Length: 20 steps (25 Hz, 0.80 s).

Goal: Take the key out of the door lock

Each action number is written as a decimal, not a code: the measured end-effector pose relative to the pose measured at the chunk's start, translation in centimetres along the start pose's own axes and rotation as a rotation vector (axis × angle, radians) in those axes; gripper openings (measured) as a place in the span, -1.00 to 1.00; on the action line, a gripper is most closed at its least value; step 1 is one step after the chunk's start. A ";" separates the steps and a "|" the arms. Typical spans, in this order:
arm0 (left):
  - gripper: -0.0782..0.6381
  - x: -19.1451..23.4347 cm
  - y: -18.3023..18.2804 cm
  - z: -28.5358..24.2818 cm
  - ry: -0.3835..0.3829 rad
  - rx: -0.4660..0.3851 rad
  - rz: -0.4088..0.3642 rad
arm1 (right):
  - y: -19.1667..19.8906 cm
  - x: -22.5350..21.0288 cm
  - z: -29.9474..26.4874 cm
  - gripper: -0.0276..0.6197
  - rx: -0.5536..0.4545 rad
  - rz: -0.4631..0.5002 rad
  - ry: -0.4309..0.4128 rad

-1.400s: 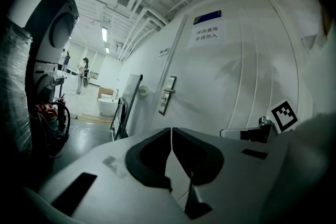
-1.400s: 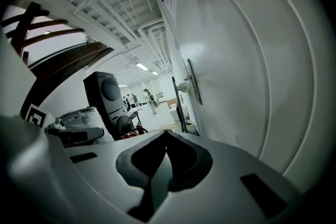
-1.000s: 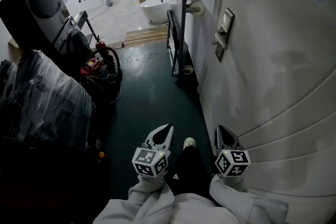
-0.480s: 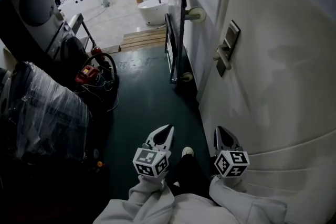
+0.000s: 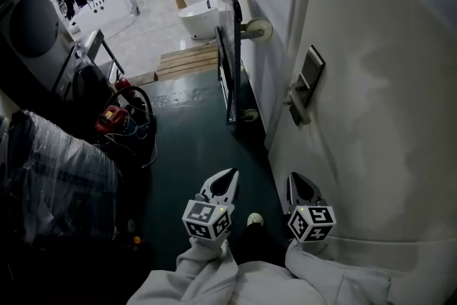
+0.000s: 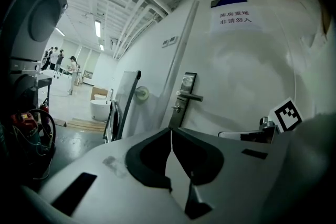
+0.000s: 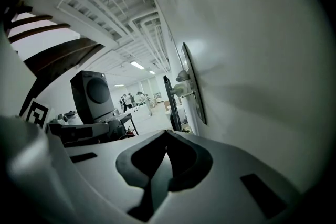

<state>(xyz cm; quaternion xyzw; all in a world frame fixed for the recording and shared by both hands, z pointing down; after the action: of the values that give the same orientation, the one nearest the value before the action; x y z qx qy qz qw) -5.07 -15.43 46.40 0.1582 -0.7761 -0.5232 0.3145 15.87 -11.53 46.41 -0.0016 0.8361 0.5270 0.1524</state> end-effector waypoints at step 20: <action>-0.73 1.5 -1.9 -8.7 0.089 0.020 0.005 | -2.0 -3.3 -5.5 -0.76 -0.003 -0.021 0.035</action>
<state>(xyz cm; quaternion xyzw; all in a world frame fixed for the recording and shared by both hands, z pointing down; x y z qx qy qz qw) -0.60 -23.24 47.40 0.1826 -0.7669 -0.5068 0.3487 17.93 -17.76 47.62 -0.0198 0.8378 0.5264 0.1435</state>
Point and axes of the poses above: the fingertips, and each gripper's own axes: z backward along the fingers, x to its left, y out of its underside, the point moved 6 cm from there along z, backward along the fingers, and after that the axes turned 4 degrees about x, right-handed, at the moved point
